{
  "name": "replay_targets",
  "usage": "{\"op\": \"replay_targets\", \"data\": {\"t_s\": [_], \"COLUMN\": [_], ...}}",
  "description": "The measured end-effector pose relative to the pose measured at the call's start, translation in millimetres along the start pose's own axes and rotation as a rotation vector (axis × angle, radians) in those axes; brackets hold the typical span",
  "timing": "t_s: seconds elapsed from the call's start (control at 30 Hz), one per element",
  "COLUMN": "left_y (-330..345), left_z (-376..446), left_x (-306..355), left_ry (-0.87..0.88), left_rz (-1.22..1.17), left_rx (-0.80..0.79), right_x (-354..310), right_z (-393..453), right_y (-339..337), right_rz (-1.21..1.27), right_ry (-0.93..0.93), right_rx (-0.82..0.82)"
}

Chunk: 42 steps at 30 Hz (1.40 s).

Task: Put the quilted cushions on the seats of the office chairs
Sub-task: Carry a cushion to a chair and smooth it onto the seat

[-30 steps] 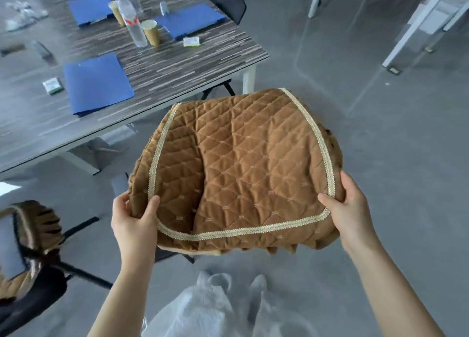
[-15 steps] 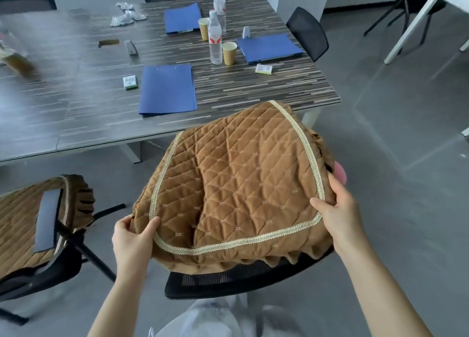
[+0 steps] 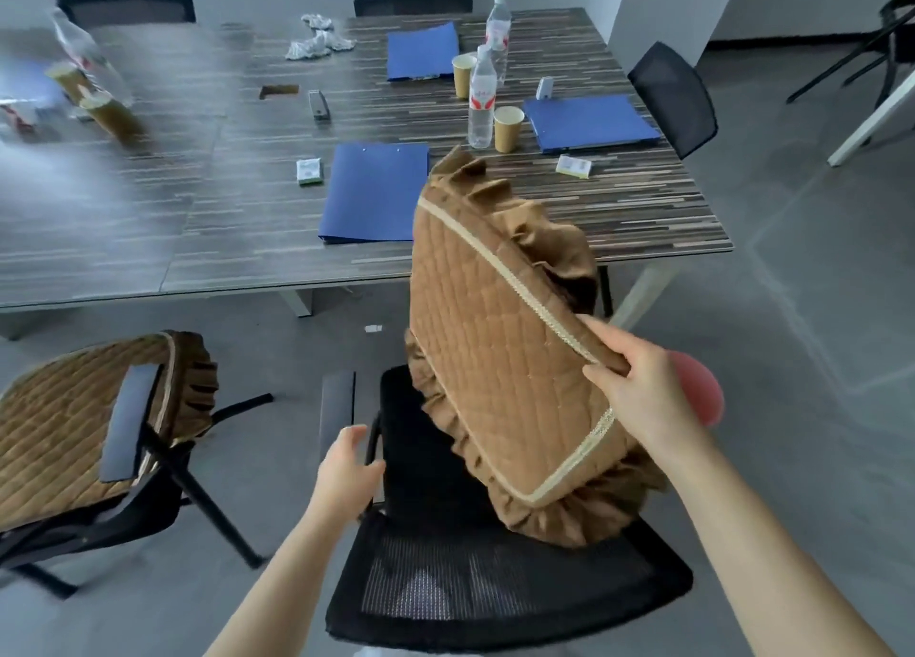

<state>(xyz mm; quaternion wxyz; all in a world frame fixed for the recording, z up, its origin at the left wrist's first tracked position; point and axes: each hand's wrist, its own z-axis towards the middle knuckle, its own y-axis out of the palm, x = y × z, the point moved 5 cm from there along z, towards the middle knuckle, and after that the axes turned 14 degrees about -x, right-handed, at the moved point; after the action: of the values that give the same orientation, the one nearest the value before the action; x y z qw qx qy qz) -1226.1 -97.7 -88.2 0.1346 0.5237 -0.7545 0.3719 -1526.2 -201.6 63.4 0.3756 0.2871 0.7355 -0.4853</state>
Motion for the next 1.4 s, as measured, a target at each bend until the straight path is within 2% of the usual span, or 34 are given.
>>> {"op": "replay_targets", "data": {"t_s": [0.2,0.27,0.33,0.43,0.6,0.67,0.77,0.83,0.97,1.07,1.23,1.4], "left_y": [-11,-8,2,14,11,11,4,-5,-30,-51,-80,-86], "left_z": [-21,-25,-27,-30,-38,-38,-33,-28,-31,-37,-35,-19], "left_x": [109,132,146,150,148,147,140,132,129,128,111,91], "left_ry": [0.532,0.650,0.703,0.697,0.589,0.563,0.499,0.498,0.516,0.504,0.544,0.498], "left_rz": [0.158,0.320,0.491,0.543,0.371,0.324,0.214,0.107,-0.117,-0.313,-0.641,-0.739], "left_rx": [0.238,0.290,0.252,0.164,0.262,0.271,0.245,0.178,0.077,0.058,-0.026,-0.059], "right_x": [-29,-39,-49,-58,-53,-50,-41,-22,57,92,131,152], "right_z": [17,20,23,30,41,41,33,33,52,59,65,88], "right_y": [2,3,4,-2,3,1,-16,-25,-20,-15,-7,-14], "right_rz": [-0.358,-0.443,-0.520,-0.569,-0.686,-0.625,-0.406,-0.346,-0.208,-0.002,0.298,0.747], "right_ry": [-0.168,-0.221,-0.292,-0.384,-0.459,-0.492,-0.555,-0.449,0.066,0.312,0.505,0.503], "right_rx": [-0.109,-0.186,-0.189,-0.072,0.053,0.098,0.211,0.209,-0.025,-0.107,-0.121,-0.108]}}
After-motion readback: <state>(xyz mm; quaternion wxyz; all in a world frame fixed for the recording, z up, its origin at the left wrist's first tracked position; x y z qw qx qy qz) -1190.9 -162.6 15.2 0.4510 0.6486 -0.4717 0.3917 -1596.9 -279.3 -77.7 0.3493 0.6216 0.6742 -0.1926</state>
